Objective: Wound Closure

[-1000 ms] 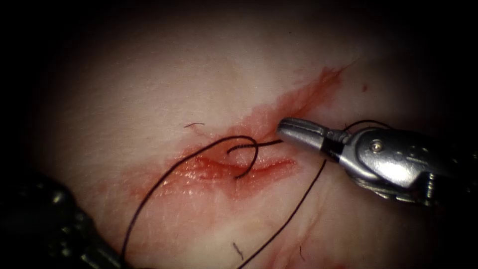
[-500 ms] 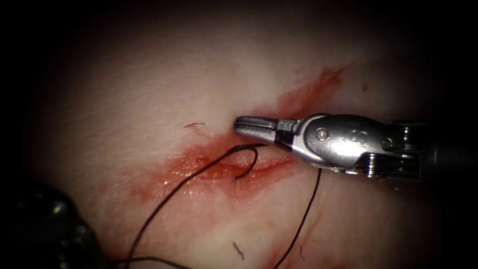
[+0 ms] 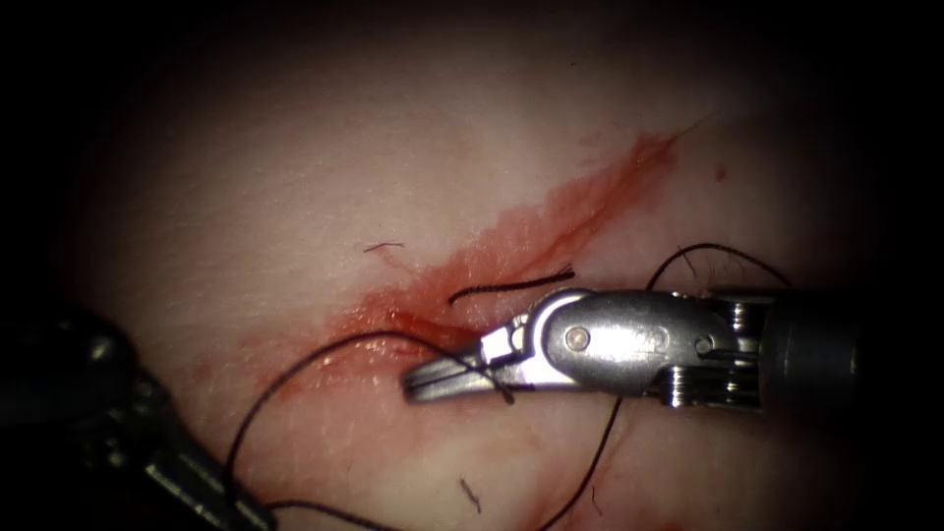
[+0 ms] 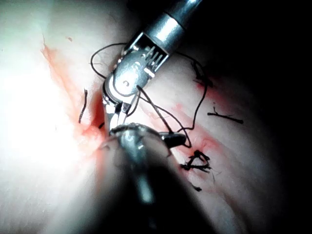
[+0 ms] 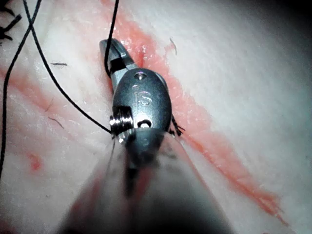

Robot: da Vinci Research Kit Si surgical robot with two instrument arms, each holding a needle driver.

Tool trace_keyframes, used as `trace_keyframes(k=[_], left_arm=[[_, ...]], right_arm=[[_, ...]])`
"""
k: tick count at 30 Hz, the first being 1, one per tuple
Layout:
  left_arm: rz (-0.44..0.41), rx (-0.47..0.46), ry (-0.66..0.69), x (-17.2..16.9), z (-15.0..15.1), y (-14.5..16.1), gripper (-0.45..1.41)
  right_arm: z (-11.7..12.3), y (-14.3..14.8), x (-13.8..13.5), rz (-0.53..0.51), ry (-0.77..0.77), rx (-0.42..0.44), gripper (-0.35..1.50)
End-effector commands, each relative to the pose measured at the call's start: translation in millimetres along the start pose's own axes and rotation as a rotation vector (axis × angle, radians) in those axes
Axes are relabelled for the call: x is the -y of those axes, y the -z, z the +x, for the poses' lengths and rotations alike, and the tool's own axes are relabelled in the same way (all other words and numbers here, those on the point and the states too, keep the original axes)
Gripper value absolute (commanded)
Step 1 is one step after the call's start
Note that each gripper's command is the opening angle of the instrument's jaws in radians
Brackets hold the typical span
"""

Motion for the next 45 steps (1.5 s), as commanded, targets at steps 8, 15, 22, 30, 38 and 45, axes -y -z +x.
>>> trace_keyframes(k=[8,15,22,30,38,45], left_arm=[[0.282,0.099,-0.006,4.2,-0.9,2.4,-0.45],[0.498,0.242,-0.020,7.5,-2.3,2.0,-0.45],[0.525,0.302,0.003,9.7,-4.2,-0.6,-0.45],[0.369,0.264,0.010,8.2,-3.7,-1.7,-0.45],[0.059,-0.004,0.072,1.7,-0.1,-1.0,-0.45],[0.020,0.001,0.077,0.5,0.7,-1.5,-0.45]], right_arm=[[0.8,-1.4,1.1,0.173,-0.020,-0.160,-0.35],[2.8,-3.0,2.5,0.109,-0.221,-0.381,-0.35],[4.1,-3.4,1.6,-0.001,-0.343,-0.538,-0.35],[4.6,-1.1,-0.8,-0.114,-0.204,-0.405,-0.35],[2.3,1.0,-1.9,-0.199,-0.046,-0.109,-0.35],[2.5,0.9,-2.0,-0.197,-0.047,-0.111,-0.35]])
